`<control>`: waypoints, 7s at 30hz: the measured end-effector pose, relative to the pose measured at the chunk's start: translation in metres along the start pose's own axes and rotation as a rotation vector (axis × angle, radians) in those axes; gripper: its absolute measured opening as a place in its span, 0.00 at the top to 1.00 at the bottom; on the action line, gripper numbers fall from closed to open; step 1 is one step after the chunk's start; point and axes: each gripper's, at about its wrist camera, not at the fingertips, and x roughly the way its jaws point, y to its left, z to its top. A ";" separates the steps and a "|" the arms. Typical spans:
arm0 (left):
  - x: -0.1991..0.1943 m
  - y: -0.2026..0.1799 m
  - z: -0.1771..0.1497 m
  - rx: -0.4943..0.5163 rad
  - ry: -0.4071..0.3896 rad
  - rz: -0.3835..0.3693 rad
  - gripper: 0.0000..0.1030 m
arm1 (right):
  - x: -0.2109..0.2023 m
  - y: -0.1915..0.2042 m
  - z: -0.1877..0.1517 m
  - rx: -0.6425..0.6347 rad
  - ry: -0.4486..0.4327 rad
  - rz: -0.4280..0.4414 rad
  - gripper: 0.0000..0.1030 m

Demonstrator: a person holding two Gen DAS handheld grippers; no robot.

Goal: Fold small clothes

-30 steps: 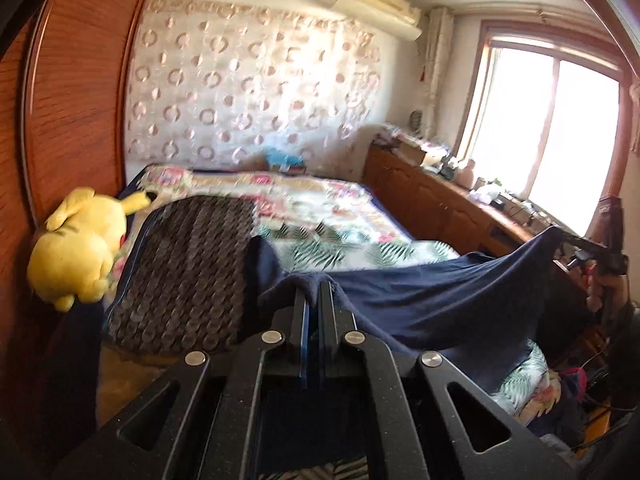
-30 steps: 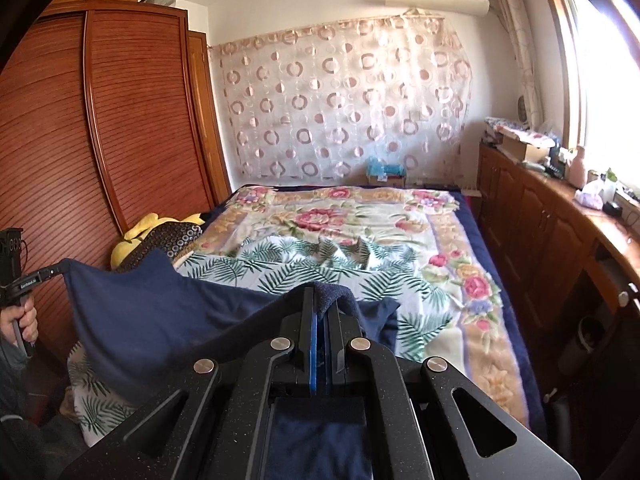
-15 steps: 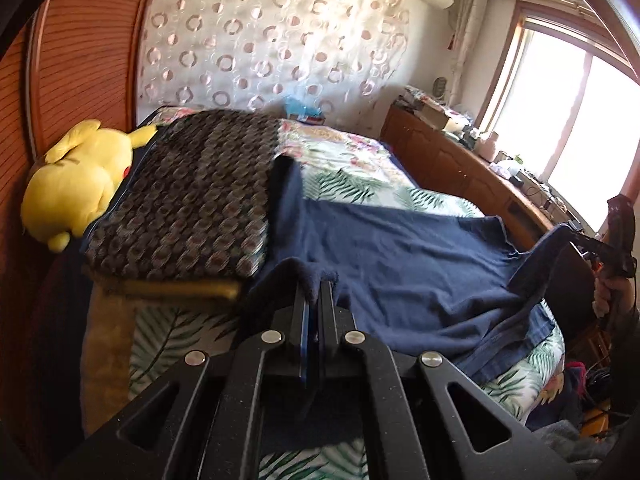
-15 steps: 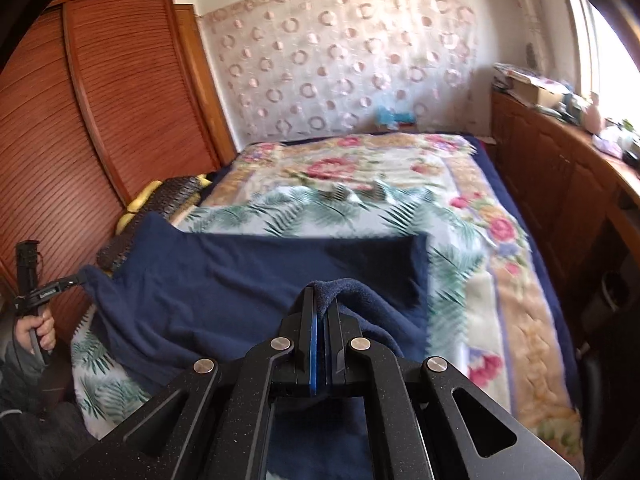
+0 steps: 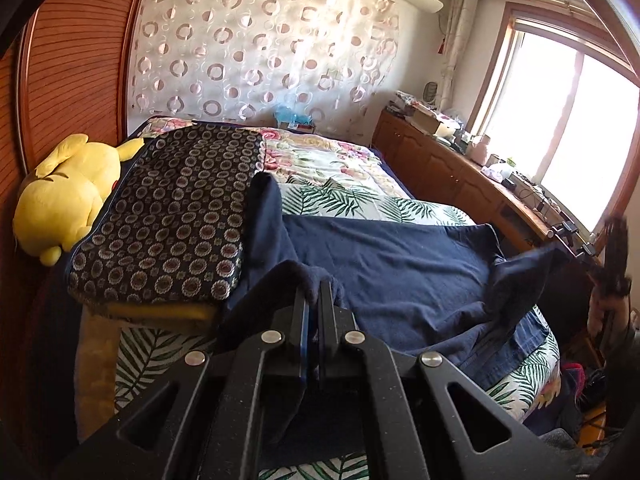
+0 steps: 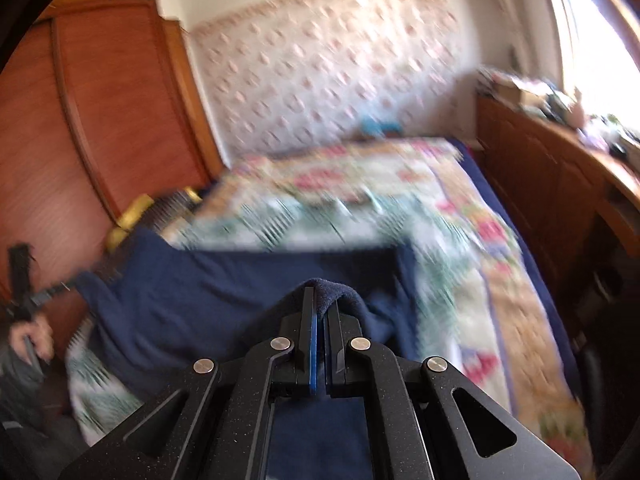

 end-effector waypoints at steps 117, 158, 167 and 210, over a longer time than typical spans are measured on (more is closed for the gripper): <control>-0.028 0.042 -0.056 -0.050 0.010 0.158 0.22 | 0.213 0.279 -0.066 -0.497 0.301 0.483 0.91; 0.022 0.049 -0.063 -0.030 0.159 0.209 0.22 | 0.134 0.104 -0.074 -0.225 0.153 -0.054 0.42; 0.027 0.050 -0.069 -0.050 0.197 0.127 0.53 | 0.137 0.100 -0.083 -0.187 0.141 -0.058 0.40; 0.091 -0.251 0.050 0.461 0.141 -0.342 0.58 | 0.027 0.002 -0.072 -0.005 0.012 -0.087 0.40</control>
